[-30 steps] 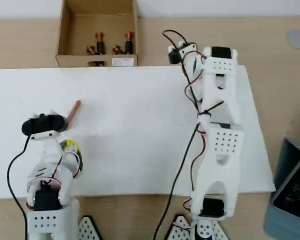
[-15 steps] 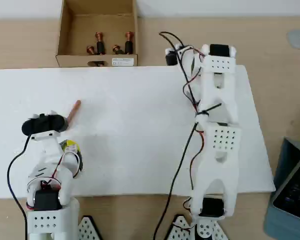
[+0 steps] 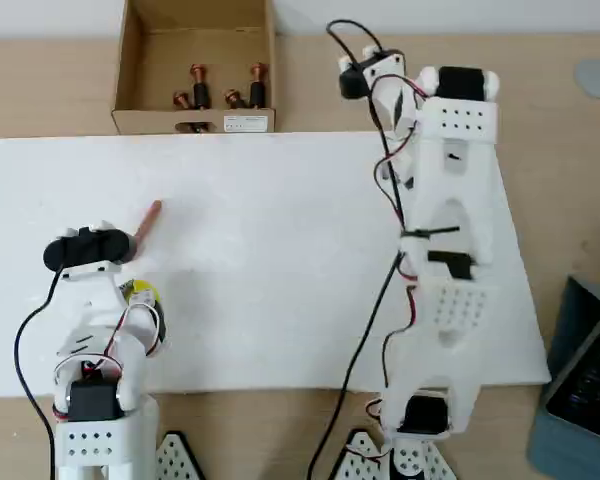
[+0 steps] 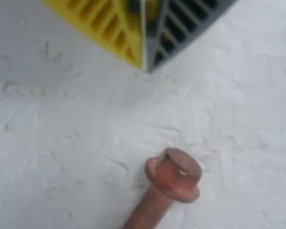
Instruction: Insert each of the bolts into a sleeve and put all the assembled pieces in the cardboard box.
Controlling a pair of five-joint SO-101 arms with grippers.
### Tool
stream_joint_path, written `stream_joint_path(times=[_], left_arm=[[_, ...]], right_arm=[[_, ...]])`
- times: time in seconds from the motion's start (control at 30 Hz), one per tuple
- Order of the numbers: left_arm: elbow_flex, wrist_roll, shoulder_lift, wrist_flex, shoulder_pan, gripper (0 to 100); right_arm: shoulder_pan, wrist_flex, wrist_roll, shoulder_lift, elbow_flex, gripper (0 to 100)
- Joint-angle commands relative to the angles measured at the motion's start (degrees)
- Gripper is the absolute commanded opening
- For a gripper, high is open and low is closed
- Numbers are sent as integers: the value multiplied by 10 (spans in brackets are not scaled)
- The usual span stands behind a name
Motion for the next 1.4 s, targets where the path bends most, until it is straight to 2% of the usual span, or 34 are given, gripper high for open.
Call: stream_joint_path(times=[0.0,0.47,0.7,0.77,0.97,1.37], left_arm=[[-4,0,-5,2,-3,2],[-18,-3,-2,4,-8,4],[-134,-7,2,80,-13,6],[-162,-33,22,78,-36,6],[-280,-111,173,49,-111,5],[-524,-119,538,47,-113,2]], right_arm=[[-8,14,-20,-134,51,10],[-8,5,-113,-488,360,10],[-7,-29,-137,-634,528,10],[-6,-47,-136,-665,578,10],[-5,-81,-133,-717,679,10],[-5,-100,-136,-721,710,10]])
